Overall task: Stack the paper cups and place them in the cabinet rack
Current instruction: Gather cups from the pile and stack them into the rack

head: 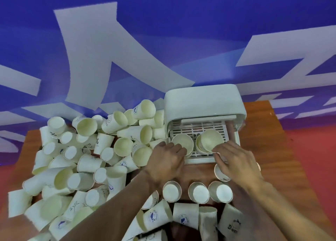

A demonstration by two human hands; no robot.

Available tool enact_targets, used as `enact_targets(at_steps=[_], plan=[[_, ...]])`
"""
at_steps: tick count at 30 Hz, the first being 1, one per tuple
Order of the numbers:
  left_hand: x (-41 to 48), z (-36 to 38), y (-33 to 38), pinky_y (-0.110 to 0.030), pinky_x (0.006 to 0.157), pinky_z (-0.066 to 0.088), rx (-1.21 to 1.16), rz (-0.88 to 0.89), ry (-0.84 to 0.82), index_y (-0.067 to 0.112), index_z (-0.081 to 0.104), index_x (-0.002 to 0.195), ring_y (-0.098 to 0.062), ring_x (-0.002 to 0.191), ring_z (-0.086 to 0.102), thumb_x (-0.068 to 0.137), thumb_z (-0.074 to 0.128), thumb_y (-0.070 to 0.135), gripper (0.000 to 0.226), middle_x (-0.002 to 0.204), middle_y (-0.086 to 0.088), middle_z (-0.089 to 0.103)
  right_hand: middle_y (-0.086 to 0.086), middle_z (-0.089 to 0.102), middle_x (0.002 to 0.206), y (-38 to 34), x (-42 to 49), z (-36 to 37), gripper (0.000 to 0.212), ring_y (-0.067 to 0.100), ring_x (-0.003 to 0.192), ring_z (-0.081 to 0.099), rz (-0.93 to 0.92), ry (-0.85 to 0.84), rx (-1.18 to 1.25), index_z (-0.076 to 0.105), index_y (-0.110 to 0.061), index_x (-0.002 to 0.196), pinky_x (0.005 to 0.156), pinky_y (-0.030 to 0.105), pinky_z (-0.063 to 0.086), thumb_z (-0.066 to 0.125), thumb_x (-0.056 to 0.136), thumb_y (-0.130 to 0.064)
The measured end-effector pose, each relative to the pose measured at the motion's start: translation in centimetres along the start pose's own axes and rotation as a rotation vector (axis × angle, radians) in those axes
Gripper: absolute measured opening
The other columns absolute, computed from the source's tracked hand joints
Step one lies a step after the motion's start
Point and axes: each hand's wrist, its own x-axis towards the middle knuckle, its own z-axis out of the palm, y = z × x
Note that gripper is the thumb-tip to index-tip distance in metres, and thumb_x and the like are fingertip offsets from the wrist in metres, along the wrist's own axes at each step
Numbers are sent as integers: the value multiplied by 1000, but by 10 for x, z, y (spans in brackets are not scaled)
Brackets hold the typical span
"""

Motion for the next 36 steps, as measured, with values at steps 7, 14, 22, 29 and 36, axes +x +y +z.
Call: enact_targets(at_steps=[7, 14, 22, 29, 36], plan=[[12, 15, -1, -24, 51, 31, 159, 8, -187, 22, 64, 65, -21, 57, 57, 74, 77, 26, 16, 62, 3, 58, -16, 68, 90, 11, 3, 28, 19, 12, 88, 63, -14, -202, 57, 72, -29, 93, 59, 25, 48, 57, 95, -39], [20, 20, 7, -26, 54, 26, 278, 43, -337, 20, 62, 59, -22, 55, 55, 59, 71, 8, 14, 57, 1, 57, -2, 72, 96, 10, 21, 44, 19, 24, 98, 61, 149, -401, 198, 77, -22, 100, 76, 40, 53, 62, 94, -33], [18, 29, 5, -29, 59, 39, 282, 63, -352, 18, 70, 68, -24, 68, 59, 65, 67, 5, 14, 67, -1, 63, 1, 71, 101, 1, 28, 41, 22, 23, 103, 59, 220, -442, 179, 77, -21, 103, 83, 38, 50, 58, 97, -33], [2, 20, 10, -31, 55, 46, 157, -78, -136, 18, 62, 116, -22, 78, 63, 69, 77, 19, 50, 104, -1, 65, 1, 72, 106, -10, 31, 32, 24, 23, 104, 61, 231, -480, 112, 76, -22, 105, 86, 37, 49, 57, 97, -35], [-79, -23, -53, -30, 48, 41, 197, -55, -55, 19, 62, 86, -20, 60, 51, 74, 65, 18, 13, 75, 2, 56, -11, 72, 90, -49, 21, 21, 8, 15, 65, 68, 55, -165, 80, 73, -26, 96, 52, 32, 53, 68, 90, -30]])
